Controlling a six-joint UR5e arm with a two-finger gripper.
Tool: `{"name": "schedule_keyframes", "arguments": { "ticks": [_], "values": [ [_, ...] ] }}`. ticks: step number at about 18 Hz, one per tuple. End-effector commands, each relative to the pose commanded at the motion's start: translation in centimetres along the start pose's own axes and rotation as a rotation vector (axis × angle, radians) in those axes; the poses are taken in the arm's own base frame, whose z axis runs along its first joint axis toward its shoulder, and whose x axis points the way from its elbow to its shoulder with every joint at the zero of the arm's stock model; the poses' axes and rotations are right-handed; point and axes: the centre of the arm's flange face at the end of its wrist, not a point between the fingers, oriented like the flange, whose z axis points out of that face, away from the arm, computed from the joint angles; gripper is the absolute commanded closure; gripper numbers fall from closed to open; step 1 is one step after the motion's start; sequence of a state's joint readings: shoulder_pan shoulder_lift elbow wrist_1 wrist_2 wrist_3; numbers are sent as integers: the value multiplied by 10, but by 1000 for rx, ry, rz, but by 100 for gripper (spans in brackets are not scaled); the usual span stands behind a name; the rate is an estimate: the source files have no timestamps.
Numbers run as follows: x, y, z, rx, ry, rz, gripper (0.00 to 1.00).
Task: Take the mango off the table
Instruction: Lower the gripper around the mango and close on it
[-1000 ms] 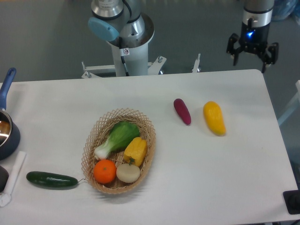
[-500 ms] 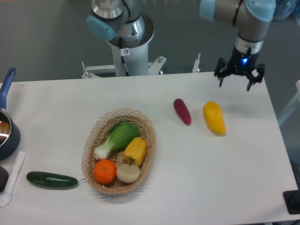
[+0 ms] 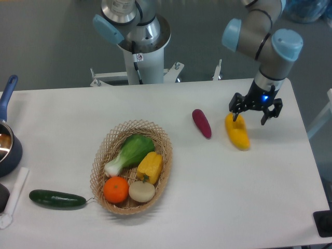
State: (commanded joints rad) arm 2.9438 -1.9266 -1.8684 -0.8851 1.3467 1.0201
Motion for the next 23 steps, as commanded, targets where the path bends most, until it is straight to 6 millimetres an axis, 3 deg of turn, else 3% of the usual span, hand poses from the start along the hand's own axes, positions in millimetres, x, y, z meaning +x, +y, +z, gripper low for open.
{"name": "schedule_keyframes", "arguments": {
  "ticks": [6, 23],
  "values": [
    [5, 0, 14, -45, -14, -8, 0],
    [11, 1, 28, -114, -44, 14, 1]
  ]
}}
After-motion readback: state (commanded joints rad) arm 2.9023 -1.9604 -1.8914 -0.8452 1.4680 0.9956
